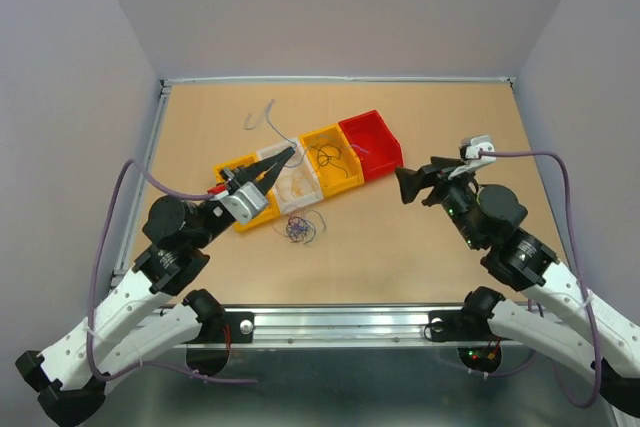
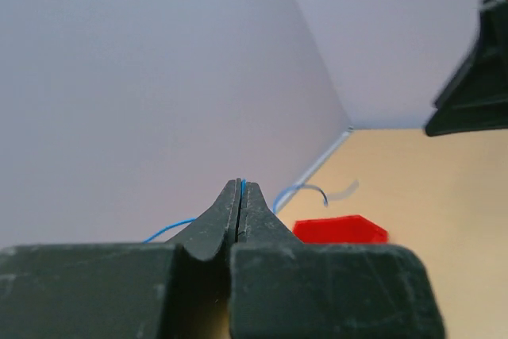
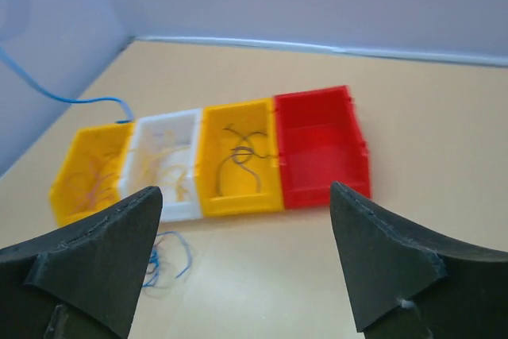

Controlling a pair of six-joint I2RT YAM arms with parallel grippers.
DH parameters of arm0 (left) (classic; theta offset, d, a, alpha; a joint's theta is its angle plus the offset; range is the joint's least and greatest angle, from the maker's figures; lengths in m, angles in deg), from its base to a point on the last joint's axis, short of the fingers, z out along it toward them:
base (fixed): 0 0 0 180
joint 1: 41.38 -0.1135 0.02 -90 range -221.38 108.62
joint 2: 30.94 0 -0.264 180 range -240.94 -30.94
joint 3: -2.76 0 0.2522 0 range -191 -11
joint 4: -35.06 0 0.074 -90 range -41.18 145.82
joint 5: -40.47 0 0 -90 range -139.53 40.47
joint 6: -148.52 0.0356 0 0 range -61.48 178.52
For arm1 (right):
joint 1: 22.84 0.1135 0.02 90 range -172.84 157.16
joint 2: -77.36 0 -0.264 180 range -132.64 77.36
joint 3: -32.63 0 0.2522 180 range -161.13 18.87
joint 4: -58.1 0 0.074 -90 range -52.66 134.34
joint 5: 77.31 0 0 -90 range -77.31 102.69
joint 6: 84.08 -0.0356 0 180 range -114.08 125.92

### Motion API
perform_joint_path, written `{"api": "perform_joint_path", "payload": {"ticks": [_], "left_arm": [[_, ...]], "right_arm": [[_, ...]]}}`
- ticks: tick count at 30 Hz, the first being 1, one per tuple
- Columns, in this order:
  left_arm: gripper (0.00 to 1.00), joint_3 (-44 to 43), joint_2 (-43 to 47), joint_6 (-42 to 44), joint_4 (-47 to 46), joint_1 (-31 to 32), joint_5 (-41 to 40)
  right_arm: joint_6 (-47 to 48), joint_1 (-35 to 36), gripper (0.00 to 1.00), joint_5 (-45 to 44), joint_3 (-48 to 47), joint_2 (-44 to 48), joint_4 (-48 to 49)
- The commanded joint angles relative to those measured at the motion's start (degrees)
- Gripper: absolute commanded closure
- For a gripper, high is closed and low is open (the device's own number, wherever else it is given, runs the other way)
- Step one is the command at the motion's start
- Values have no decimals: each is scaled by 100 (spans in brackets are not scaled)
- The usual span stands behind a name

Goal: Untangle the cables

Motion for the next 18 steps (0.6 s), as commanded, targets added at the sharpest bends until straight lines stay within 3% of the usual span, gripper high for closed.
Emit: {"api": "perform_joint_path", "payload": {"ticks": [1,2,9,14,18], "left_arm": [[100,-281,-163,-137,311,-26,1042],[100,-299,-172,-154,347,-26,1190],[100,-325,-154,-269,619,-26,2008],[100,-404,-487,-146,1032,-26,2500],[100,-483,-734,-41,1252,-26,2730]], "right_arm": [[660,-15,7,2412,180,-376,1264],[783,-15,7,3059,163,-499,1552],[1108,-15,7,4461,276,-1598,3256],[1478,-15,7,5874,364,-2029,3725],[1628,-15,7,6457,418,-2161,4034]]}}
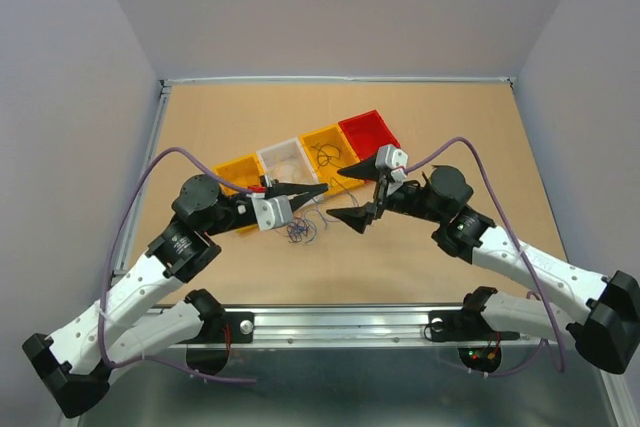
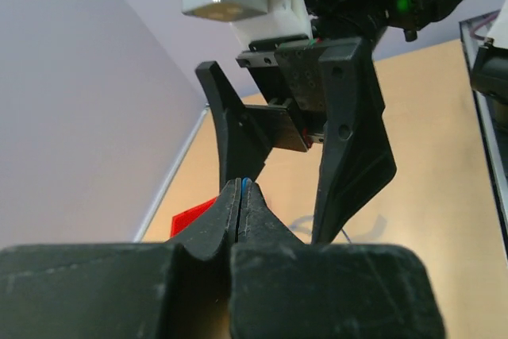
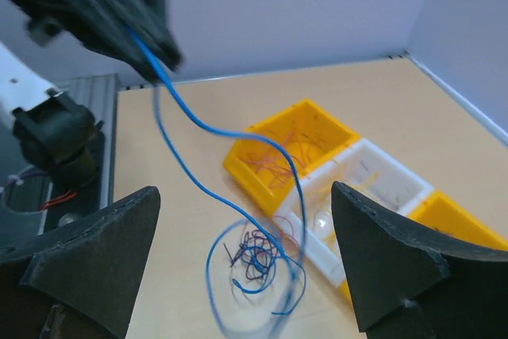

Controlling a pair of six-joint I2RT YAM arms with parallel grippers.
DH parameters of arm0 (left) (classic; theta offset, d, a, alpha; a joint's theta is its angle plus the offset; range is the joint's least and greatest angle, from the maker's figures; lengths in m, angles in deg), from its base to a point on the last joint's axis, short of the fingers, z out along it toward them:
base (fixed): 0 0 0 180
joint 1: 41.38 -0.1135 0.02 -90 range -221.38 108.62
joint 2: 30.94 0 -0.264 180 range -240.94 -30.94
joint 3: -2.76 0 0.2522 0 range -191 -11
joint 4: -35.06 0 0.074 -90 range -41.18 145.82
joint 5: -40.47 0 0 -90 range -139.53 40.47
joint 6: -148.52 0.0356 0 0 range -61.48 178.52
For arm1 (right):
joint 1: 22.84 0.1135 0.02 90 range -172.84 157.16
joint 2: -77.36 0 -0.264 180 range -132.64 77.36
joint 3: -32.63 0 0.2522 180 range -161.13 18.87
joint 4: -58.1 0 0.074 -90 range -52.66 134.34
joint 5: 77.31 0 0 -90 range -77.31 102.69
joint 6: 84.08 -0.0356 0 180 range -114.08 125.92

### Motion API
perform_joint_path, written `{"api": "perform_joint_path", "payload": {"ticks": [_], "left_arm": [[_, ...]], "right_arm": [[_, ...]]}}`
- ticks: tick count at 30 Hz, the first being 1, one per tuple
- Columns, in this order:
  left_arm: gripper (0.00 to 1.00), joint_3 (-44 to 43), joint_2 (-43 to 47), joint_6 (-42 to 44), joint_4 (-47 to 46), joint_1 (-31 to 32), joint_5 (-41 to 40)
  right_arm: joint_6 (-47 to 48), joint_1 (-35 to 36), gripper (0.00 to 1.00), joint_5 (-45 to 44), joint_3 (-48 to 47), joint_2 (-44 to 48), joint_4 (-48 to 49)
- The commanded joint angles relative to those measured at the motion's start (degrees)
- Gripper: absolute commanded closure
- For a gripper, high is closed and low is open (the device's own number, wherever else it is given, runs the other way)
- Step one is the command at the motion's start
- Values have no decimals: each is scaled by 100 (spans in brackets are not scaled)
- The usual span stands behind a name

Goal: Untangle the cables

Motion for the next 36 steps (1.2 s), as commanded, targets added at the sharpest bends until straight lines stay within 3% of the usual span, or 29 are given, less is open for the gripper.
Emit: {"api": "perform_joint_path", "payload": {"ticks": [1,5,10,14,22,24,28,30,32,36], "left_arm": [[100,-284,-258,124,233,-26,533],[100,-337,-373,141,287,-26,578],[100,-416,-478,1,287,-26,543],[100,-346,-434,-235,42,-26,394],[100,-21,-285,-1027,-950,-26,-757],[100,31,-285,-1142,-1040,-26,-1056],[100,49,-302,-1273,-1180,-35,-1601],[100,14,-407,-1291,-1216,-44,-1951],[100,-12,-521,-1282,-1216,-70,-2224],[100,-38,-741,-1221,-1277,-175,-2690]], "right_arm": [[238,-6,7,1096,68,-82,862],[264,-6,9,1246,-55,-311,853],[325,20,23,1360,-266,-723,775],[430,82,25,1422,-486,-961,634],[527,266,28,1246,-750,-1269,431],[492,310,36,1106,-820,-1340,431],[466,328,75,904,-926,-1401,300],[387,328,81,624,-926,-1366,282],[334,328,92,430,-873,-1270,273],[167,328,99,-507,-777,-1033,125]]}}
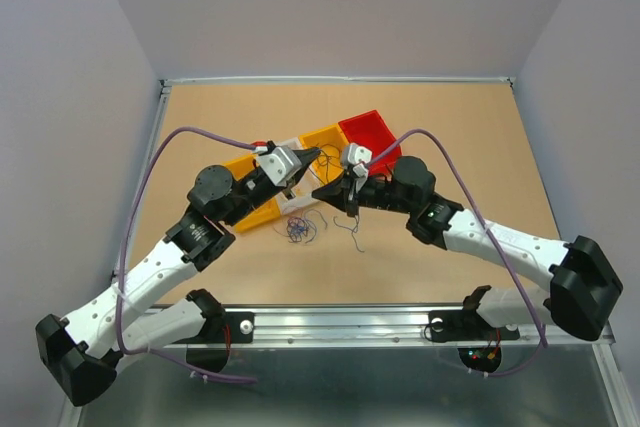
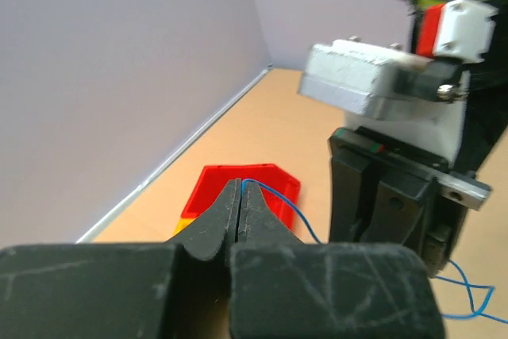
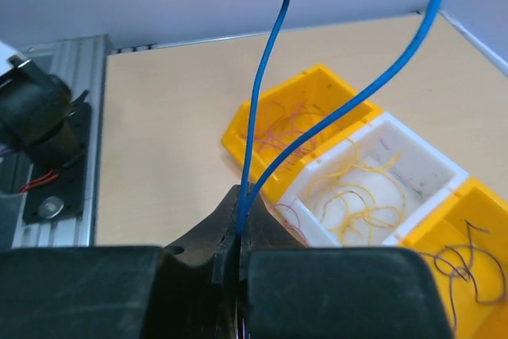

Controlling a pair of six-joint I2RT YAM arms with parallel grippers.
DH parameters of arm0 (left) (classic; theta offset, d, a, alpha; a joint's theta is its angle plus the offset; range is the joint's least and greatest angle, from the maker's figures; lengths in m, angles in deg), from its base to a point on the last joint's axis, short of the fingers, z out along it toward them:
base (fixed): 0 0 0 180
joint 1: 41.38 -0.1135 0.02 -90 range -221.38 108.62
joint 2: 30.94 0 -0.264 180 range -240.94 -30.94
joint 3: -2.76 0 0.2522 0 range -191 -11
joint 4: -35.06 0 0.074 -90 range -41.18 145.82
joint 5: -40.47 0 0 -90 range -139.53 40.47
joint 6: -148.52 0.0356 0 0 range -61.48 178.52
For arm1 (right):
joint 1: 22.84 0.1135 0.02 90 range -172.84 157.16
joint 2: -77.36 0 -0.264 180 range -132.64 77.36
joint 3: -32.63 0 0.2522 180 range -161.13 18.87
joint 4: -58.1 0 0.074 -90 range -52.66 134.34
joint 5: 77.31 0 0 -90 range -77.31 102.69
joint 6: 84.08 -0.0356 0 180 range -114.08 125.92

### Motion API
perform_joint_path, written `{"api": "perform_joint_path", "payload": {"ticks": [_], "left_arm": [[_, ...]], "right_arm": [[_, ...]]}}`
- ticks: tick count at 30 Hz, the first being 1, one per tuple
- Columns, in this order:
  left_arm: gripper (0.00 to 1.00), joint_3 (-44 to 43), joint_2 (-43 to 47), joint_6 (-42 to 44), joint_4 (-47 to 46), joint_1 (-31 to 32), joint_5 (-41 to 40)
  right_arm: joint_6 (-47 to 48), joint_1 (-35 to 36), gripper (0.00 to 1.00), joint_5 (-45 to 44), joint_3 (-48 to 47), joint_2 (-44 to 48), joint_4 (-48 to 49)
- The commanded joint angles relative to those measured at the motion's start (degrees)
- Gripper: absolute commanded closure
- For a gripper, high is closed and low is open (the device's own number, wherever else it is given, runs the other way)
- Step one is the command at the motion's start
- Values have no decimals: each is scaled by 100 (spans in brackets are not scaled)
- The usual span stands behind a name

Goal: Untangle the cables

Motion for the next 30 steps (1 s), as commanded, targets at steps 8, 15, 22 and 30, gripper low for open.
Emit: {"api": "perform_joint_path", "payload": {"ticks": [8,15,22,30], "left_arm": [[1,-205,-847,-49,-531,-650,-1006],[1,-206,-1322,-41,-644,-1635,243],[1,-99,-1437,645,-198,-1679,850],[1,-65,-1183,908,50,-1688,1500]], "right_arm": [[-815,-297,99,-3498,-780,52,-1044],[-1203,-1757,99,-3208,-1668,-1196,-1361],[-975,-2618,99,-2268,-2731,-2602,-1440],[-157,-2874,99,-1538,-3311,-3648,-1877]]}}
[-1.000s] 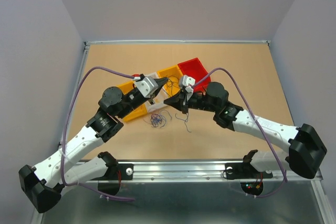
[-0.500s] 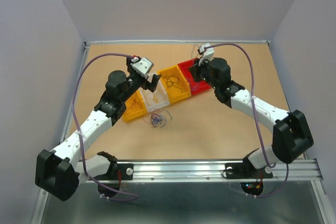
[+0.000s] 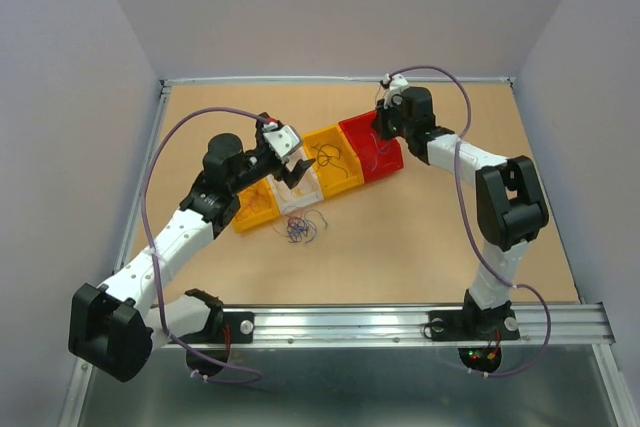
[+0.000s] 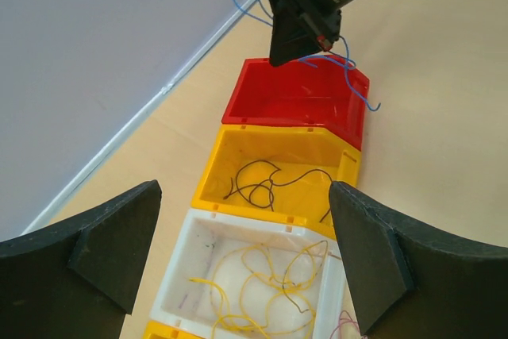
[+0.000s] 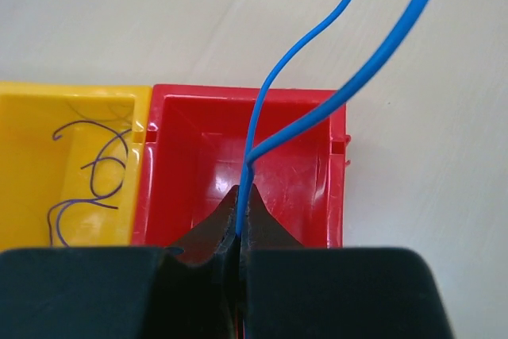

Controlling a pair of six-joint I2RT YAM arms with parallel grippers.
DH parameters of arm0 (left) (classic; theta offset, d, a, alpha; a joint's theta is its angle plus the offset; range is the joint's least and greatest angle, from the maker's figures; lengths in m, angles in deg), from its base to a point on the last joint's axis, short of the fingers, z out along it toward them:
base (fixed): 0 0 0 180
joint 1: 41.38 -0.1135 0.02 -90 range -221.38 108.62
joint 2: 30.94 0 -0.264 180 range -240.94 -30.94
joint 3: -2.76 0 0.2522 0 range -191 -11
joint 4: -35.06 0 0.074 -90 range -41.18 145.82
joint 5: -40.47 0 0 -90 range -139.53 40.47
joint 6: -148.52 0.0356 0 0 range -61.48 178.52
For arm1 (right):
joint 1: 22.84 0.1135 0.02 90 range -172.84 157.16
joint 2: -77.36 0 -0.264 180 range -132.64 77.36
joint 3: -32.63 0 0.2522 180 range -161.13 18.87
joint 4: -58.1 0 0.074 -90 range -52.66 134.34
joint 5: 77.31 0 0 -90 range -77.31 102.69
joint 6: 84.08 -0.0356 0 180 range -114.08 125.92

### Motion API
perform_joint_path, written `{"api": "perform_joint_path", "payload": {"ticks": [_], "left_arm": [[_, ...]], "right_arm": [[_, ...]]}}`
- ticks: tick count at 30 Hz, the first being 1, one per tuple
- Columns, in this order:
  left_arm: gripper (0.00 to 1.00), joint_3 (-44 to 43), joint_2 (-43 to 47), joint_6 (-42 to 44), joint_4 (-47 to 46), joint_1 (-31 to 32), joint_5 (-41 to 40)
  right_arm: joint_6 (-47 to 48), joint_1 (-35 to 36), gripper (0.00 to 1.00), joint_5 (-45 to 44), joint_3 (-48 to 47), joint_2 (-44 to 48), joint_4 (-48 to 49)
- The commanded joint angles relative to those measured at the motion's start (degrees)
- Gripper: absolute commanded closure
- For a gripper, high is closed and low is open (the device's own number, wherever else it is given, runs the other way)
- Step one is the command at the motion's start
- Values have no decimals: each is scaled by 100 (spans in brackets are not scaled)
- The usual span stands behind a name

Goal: Untangle the cables

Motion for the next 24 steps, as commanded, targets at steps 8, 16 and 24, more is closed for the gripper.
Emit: {"api": "perform_joint_path", "payload": {"ticks": [8,16,24], "left_arm": [[1,-91,256,389,116,4,825],[1,-118,212,407,178,4,940],[1,-126,186,503,266,4,1045]], "right_arm": [[526,-24,99,968,-885,-1034,-828],[508,143,99,19,-1861,-1931,-2120],[455,354,86,-896,-1668,-1668,-2428]]}}
